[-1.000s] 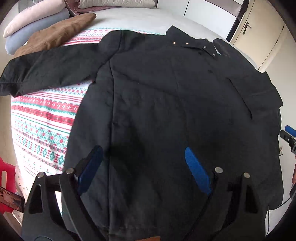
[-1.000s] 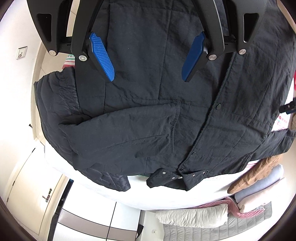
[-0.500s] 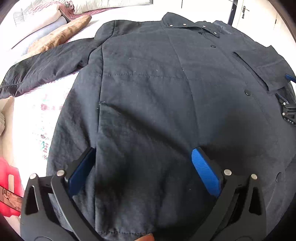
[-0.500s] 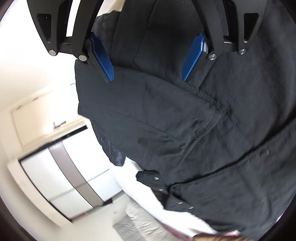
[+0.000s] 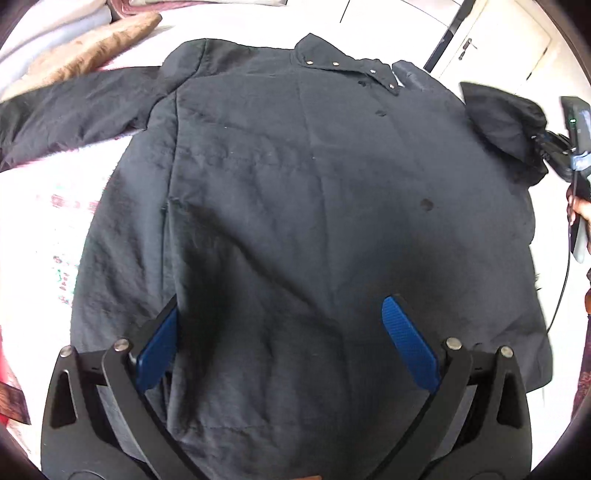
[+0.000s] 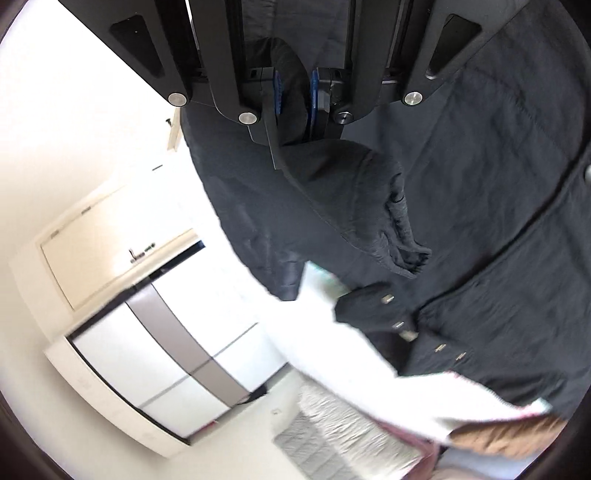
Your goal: Fold large clothes
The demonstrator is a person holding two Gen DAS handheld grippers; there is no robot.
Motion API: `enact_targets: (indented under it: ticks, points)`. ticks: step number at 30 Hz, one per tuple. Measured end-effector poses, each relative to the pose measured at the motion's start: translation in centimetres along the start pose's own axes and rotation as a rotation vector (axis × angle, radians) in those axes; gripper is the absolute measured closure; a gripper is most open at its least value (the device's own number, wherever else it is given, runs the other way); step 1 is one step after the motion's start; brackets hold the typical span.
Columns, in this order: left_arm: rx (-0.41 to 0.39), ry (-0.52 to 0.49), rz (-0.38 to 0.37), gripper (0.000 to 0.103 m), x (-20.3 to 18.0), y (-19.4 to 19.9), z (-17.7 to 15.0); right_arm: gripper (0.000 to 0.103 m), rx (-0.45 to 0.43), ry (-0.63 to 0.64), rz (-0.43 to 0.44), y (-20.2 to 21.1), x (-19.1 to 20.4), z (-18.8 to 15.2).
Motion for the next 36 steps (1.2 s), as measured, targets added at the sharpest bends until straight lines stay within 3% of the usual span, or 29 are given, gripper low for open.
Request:
enact_targets:
  ticks: [3, 6, 11, 15, 17, 20, 21, 24, 28, 31, 34, 36]
  points:
    - [0.007, 0.030, -0.017, 0.001, -0.4, 0.1, 0.3, 0.094, 0.015, -0.202, -0.092, 1.6, -9.2, -1.2]
    - [-0.002, 0.038, -0.023, 0.001, -0.6, 0.2, 0.2, 0.095, 0.040, -0.407, -0.154, 2.7, -17.3, -4.5]
    - [-0.012, 0.044, -0.026, 0.001, -0.7, 0.3, 0.1, 0.096, 0.130, -0.656, -0.225, 1.8, -24.7, -12.8]
    - [-0.013, 0.040, -0.029, 0.001, -0.7, 0.5, 0.2, 0.096, 0.281, -0.803, -0.170, -2.6, -24.7, -21.0]
    - [-0.012, 0.039, -0.032, 0.001, -0.5, 0.8, 0.1, 0.094, 0.385, -0.871, -0.090, -5.6, -22.8, -25.5]
    - [-0.006, 0.034, -0.039, 0.001, 0.1, 1.4, 0.1, 0.075, 0.526, -1.019, 0.011, -8.6, -19.5, -32.2]
    - [-0.008, 0.032, -0.038, 0.001, 0.3, 1.7, 0.1, 0.068, 0.535, -1.077, 0.052, -8.9, -18.4, -34.1]
    - [-0.043, 0.005, -0.015, 0.001, 0.7, 2.8, 0.2, 0.054, 0.531, -1.134, 0.087, -8.3, -16.4, -36.5]
    - [-0.080, -0.021, 0.026, 0.001, 1.6, 4.5, 0.0, 0.046, 0.540, -1.003, 0.006, -4.9, -16.2, -35.9]
    - [-0.096, -0.045, 0.055, 0.001, 2.9, 5.7, -0.7, 0.036, 0.403, -1.000, 0.161, -1.4, -15.6, -34.8]
    - [-0.090, -0.044, 0.070, 0.001, 5.1, 6.7, -1.5, 0.029, 0.247, -1.004, 0.446, 0.9, -12.8, -33.6]
    - [-0.078, -0.021, 0.042, 0.001, 7.1, 7.6, -2.2, 0.028, 0.156, -1.010, 0.652, 3.2, -9.9, -33.2]
Point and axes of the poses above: each gripper's, at about its wrist camera, not at the fingertips, and y roughly against the way its jaws point, x to its left, z to its top, the point moved 1 cm from there along -y, roughly the way its jaws point, and after that the axes turned 15 degrees about y, right-handed, at the moved point
